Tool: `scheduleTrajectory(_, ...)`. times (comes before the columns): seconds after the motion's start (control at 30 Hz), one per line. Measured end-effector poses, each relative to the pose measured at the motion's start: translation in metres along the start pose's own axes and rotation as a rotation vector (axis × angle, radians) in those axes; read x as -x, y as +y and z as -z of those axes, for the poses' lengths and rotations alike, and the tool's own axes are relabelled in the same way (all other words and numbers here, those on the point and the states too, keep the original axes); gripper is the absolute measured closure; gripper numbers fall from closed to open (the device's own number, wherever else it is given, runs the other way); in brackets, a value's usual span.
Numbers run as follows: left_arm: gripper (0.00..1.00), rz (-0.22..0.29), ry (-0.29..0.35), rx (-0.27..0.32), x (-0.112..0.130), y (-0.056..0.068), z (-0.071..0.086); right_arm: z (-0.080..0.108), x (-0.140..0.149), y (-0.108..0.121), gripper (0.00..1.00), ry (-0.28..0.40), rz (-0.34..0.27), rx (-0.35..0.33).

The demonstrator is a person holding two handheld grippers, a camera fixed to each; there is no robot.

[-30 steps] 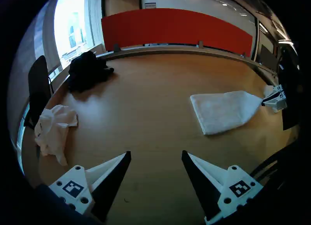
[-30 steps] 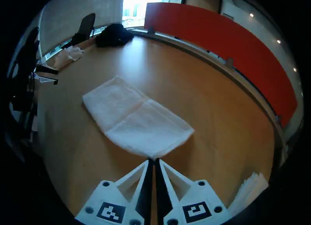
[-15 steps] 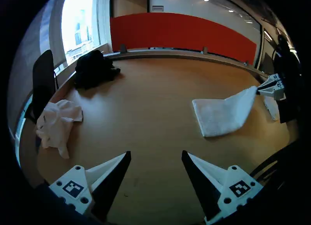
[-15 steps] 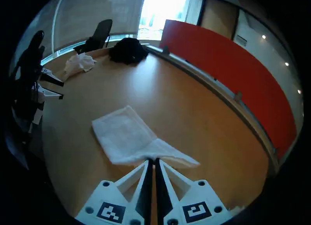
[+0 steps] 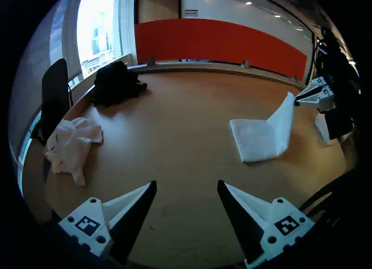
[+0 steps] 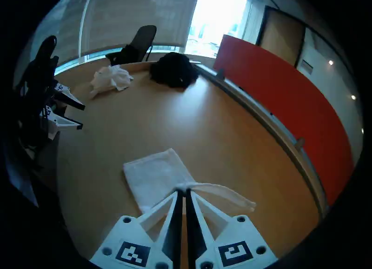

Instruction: Fold towel

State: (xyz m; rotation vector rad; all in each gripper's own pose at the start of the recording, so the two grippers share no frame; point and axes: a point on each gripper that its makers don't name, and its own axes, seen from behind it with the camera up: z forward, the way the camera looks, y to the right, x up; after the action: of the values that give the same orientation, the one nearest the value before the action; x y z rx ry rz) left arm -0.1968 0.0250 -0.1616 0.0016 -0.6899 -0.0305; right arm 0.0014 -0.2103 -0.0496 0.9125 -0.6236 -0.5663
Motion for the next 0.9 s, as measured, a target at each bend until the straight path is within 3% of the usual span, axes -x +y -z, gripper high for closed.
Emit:
scheduleTrajectory(0.3,0.03,0.008,0.009,-0.021,0.000,-0.010,0.012,-0.034,-0.016,-0.038,0.96,0.002,0.033,-0.091)
scheduleTrajectory(0.57,0.03,0.019,0.013,-0.043,0.002,-0.020,0.021,-0.071,-0.011,-0.073,0.96,-0.030,0.053,-0.166)
scheduleTrajectory(0.9,0.03,0.028,0.010,-0.049,0.006,-0.023,0.022,-0.082,-0.005,-0.076,0.96,-0.056,0.060,-0.178)
